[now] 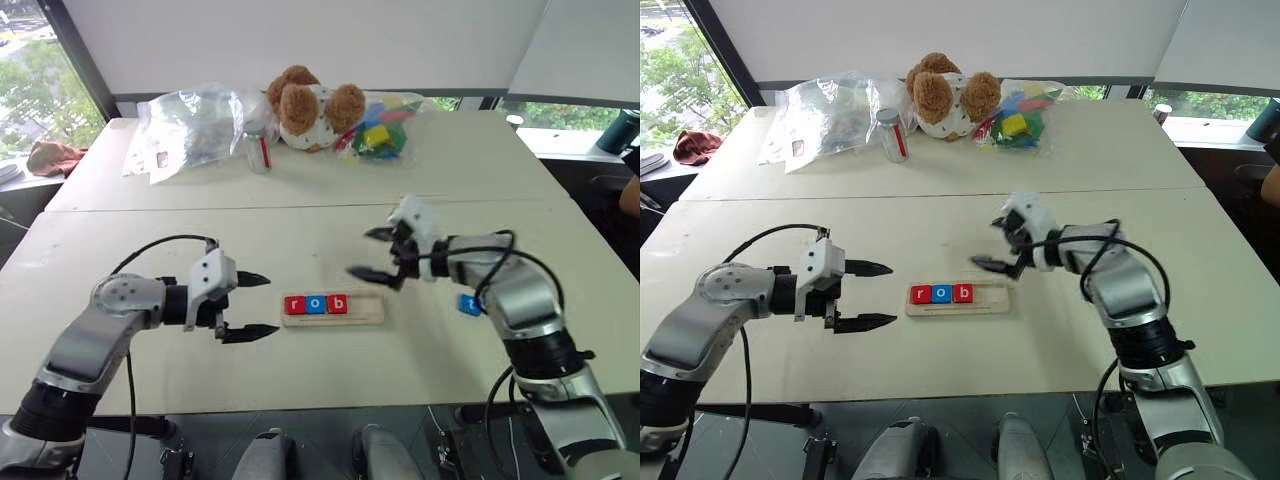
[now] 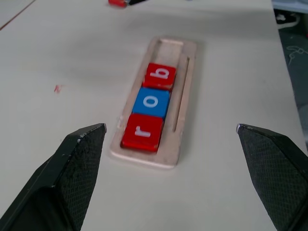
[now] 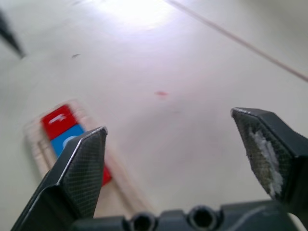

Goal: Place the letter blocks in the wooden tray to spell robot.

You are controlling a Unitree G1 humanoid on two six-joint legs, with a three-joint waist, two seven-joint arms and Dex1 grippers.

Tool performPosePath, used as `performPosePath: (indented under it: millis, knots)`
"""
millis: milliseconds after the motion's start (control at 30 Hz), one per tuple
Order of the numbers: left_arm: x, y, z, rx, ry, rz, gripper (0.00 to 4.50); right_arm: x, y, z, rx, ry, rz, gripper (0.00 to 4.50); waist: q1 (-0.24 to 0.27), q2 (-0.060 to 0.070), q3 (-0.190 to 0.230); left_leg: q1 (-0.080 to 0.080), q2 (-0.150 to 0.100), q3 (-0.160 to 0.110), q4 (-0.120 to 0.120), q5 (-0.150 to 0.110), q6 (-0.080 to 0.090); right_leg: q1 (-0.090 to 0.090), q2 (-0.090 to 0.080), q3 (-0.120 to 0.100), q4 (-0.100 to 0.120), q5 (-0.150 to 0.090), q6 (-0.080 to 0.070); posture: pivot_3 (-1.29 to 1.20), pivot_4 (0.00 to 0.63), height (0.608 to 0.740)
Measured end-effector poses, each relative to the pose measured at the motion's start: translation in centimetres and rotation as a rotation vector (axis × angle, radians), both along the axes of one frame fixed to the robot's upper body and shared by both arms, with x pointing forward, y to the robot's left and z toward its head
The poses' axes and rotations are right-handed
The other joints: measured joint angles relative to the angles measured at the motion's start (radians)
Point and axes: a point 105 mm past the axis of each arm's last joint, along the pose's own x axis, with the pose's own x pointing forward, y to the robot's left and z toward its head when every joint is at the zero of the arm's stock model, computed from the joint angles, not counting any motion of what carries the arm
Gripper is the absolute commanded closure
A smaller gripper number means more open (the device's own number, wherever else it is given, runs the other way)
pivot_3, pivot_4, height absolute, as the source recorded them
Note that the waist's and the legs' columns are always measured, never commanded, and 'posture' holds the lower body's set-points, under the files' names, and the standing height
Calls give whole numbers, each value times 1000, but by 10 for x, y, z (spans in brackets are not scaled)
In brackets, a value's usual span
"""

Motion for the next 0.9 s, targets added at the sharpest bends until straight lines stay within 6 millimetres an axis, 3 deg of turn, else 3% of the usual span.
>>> performPosePath:
  millis: [100, 233, 367, 700, 800, 900]
  knots:
    - [1, -12, 13, -43, -22, -32, 0, 6, -27, -3, 95, 11, -354, 24, -1, 0, 0, -1, 0, 0, 0, 4, -8, -2, 0, 0, 1, 0, 0, 0, 150, 740]
    - [2, -24, 15, -80, -20, -58, 0, -3, -41, -33, 102, 63, -602, 24, -5, 0, 0, -1, 0, 1, -2, 5, -8, -3, 1, 1, 1, 0, 0, 0, 150, 740]
    - [6, -35, 14, -111, -18, -69, 0, 0, -39, -51, 108, 88, -671, 24, -6, 0, 0, -1, -1, 2, -1, 3, -4, -3, 3, 1, 3, 0, 0, 0, 150, 740]
    - [21, -32, 15, -126, -57, 22, 0, 16, -40, -79, 71, 108, -709, 24, -7, 0, -1, 1, -1, 2, -1, 3, -4, -1, 4, 1, 4, 0, 0, 0, 150, 740]
    - [23, -34, 16, -139, -66, 37, 0, 20, -37, -82, 86, 106, -701, 848, -8, 0, -1, 4, -1, 2, -1, 3, -3, 1, 4, 1, 4, 0, 0, 0, 150, 740]
    - [22, -33, 12, -143, -58, 51, 0, 21, -32, -83, 91, 99, -683, 2333, -8, 0, -1, 4, 0, 2, -1, 3, -3, 1, 4, 1, 5, 0, 0, 0, 150, 740]
